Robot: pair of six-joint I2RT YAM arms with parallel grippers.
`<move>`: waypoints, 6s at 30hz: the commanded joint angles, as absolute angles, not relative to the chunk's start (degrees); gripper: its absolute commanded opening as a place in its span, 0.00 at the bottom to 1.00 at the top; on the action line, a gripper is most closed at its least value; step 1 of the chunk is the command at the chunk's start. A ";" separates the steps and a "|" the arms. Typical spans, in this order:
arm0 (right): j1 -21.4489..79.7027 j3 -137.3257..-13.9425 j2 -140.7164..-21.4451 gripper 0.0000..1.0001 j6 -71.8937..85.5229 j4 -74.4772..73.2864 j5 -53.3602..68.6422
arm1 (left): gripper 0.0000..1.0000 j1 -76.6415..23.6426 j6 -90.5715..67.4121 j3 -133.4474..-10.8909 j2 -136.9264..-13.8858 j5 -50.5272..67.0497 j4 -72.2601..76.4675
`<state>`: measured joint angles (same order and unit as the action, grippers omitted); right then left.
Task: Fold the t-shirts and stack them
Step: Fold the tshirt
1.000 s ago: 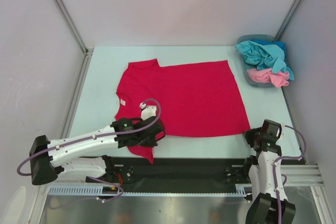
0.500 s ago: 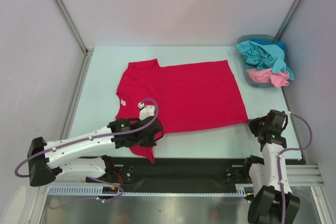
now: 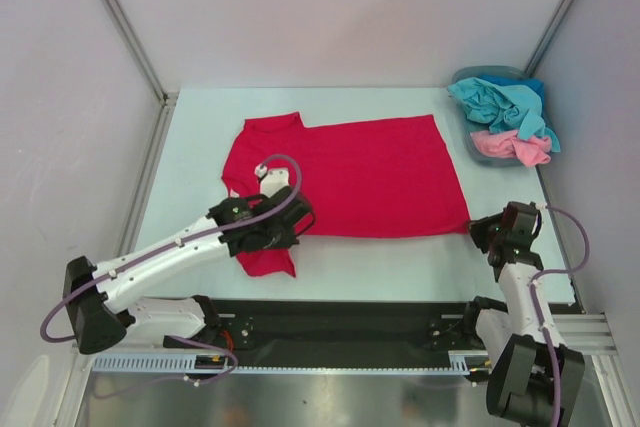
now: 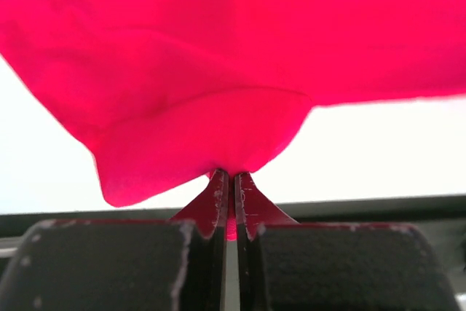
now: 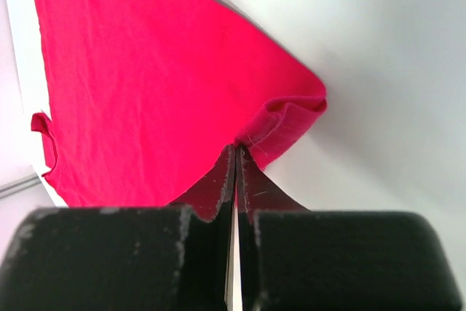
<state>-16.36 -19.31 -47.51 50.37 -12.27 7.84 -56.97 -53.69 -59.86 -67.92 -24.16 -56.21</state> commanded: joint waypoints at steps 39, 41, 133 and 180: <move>-6.94 -34.01 -72.42 0.00 52.29 5.01 0.00 | 0.00 -36.30 -40.25 -67.24 -80.42 -27.68 -52.65; -6.86 -35.24 -73.82 0.00 52.82 4.92 0.00 | 0.00 -35.34 -39.99 -66.97 -80.25 -27.69 -52.65; 2.11 -47.64 -72.78 0.60 52.74 -3.16 -7.21 | 0.58 -29.36 -37.79 -75.06 -81.83 -32.18 -53.53; -1.23 -40.52 -68.12 0.59 53.88 3.07 -2.02 | 0.15 -35.59 -41.31 -50.62 -84.99 -22.33 -37.53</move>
<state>-1.08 -40.93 -69.60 53.39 0.67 -2.50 -35.07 -41.12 -50.13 -84.77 -22.20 -38.92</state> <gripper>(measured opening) 0.593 0.193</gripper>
